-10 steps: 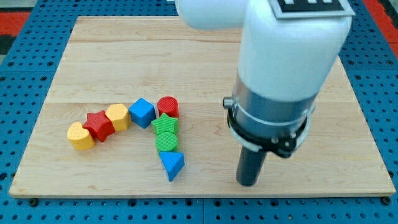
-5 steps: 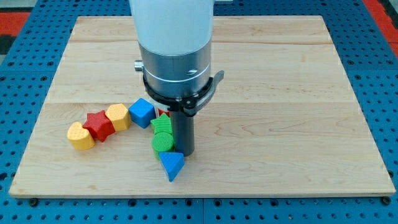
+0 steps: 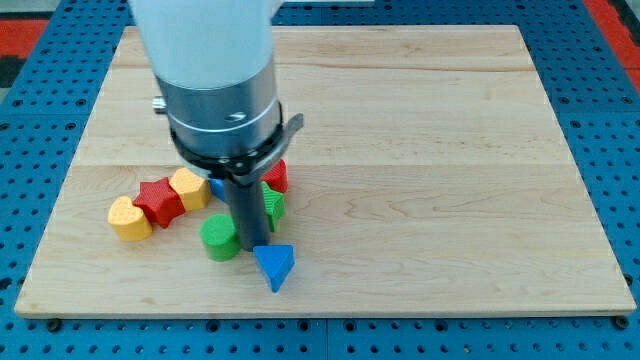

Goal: Place the green circle below the yellow hexagon

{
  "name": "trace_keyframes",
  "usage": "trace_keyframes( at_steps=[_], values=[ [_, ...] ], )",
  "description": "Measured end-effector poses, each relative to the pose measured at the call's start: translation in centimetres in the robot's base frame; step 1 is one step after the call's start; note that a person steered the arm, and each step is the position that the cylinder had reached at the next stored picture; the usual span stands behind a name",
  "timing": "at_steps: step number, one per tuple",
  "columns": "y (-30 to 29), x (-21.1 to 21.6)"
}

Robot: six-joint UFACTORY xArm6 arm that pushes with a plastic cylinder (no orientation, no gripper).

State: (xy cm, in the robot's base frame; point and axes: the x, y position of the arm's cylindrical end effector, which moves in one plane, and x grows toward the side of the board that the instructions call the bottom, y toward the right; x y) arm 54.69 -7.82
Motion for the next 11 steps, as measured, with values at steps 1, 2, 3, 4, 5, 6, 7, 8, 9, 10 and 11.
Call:
trace_keyframes(
  at_steps=[1,2,3,4,5,6,7,8,9,10,11],
  values=[
    [-1.3,1.5],
    [-3.6,4.6],
    [-5.3,4.0],
    [-5.3,2.6],
    [-5.4,2.4],
    [-5.5,2.4],
    [-5.5,2.1],
    [-5.5,1.9],
    [-5.5,2.5],
    [-5.0,7.1],
    [-3.3,7.2]
  ],
)
